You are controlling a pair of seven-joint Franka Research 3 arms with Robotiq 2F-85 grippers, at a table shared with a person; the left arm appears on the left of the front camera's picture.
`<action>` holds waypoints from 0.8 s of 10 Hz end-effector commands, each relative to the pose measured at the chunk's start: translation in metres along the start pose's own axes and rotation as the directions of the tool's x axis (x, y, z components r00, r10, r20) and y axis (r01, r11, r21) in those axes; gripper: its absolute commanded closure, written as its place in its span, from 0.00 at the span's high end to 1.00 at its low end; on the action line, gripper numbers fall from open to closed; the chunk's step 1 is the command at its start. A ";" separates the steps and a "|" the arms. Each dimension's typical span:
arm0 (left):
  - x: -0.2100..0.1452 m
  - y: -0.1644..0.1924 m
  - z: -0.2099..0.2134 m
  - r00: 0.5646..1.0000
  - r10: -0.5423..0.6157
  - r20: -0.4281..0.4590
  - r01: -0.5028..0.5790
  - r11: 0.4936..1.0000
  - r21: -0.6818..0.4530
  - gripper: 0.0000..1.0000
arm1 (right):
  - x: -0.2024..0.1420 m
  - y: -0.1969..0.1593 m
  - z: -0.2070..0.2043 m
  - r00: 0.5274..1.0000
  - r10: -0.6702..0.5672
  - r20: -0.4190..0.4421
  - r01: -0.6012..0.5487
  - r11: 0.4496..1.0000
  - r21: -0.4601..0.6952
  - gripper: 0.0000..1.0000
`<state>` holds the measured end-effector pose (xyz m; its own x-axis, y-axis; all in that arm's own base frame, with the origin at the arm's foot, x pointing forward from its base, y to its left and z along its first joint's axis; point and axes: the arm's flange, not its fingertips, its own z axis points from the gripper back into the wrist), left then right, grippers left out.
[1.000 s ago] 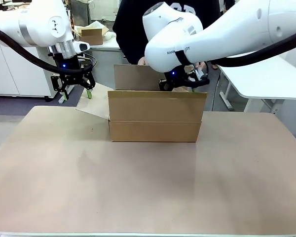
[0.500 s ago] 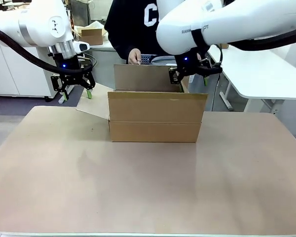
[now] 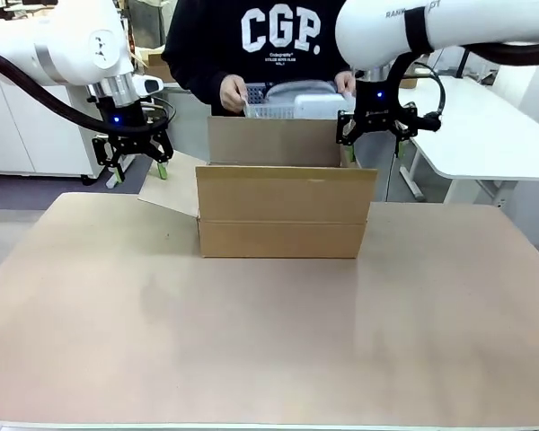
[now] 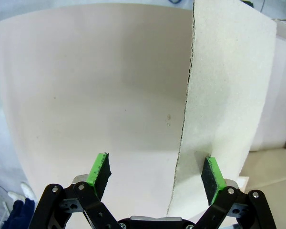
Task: Pack the gift set into the box.
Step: Place both hands on the side flaps of the Package Box and spread them outward.
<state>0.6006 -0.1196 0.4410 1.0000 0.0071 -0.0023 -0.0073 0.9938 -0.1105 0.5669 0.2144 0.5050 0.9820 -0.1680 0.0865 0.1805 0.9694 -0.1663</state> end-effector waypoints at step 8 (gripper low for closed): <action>0.000 0.001 0.001 1.000 0.015 0.009 -0.015 1.000 0.018 1.00 | 0.028 -0.068 -0.036 0.994 -0.037 -0.103 0.062 0.968 0.242 1.00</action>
<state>0.6006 -0.1196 0.4410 1.0000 0.0071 -0.0023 -0.0073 0.9938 -0.1105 0.5709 0.1589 0.4836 0.9748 -0.2153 0.0577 0.2152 0.9765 0.0084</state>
